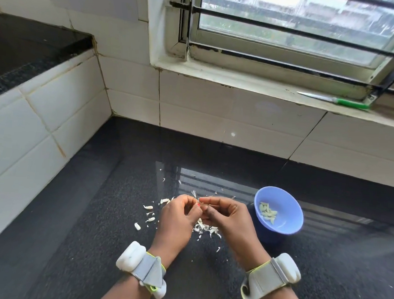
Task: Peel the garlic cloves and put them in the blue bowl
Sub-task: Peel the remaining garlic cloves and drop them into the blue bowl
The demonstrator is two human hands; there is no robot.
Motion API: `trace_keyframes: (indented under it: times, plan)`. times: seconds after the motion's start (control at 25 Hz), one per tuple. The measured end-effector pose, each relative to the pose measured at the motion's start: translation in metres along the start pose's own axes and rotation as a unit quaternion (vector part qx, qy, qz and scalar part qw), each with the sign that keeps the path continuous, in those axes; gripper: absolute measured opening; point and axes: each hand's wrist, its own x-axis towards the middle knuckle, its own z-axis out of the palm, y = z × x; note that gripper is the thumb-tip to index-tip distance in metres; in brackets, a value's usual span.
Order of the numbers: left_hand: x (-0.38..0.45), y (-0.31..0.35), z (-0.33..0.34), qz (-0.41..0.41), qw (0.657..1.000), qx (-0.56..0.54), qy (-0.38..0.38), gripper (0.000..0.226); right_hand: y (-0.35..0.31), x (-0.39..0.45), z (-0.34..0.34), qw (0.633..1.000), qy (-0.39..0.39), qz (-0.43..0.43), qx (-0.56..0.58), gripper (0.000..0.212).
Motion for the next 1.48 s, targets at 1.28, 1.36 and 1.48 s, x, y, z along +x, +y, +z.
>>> trace_keyframes:
  times: [1.28, 1.36, 1.48]
  plan:
    - [0.006, 0.01, 0.007, 0.01, 0.998, -0.048, 0.045, 0.003, -0.002, -0.004, -0.001, 0.996, 0.081, -0.004, 0.034, 0.015]
    - [0.006, 0.008, 0.007, 0.045, 0.997, -0.002, 0.056, 0.004, -0.002, -0.004, 0.0, 0.996, 0.076, -0.009, 0.041, 0.015]
    - [0.005, 0.007, 0.007, 0.055, 0.997, 0.016, 0.06, 0.008, -0.003, -0.003, -0.001, 0.998, 0.049, -0.016, 0.041, 0.015]
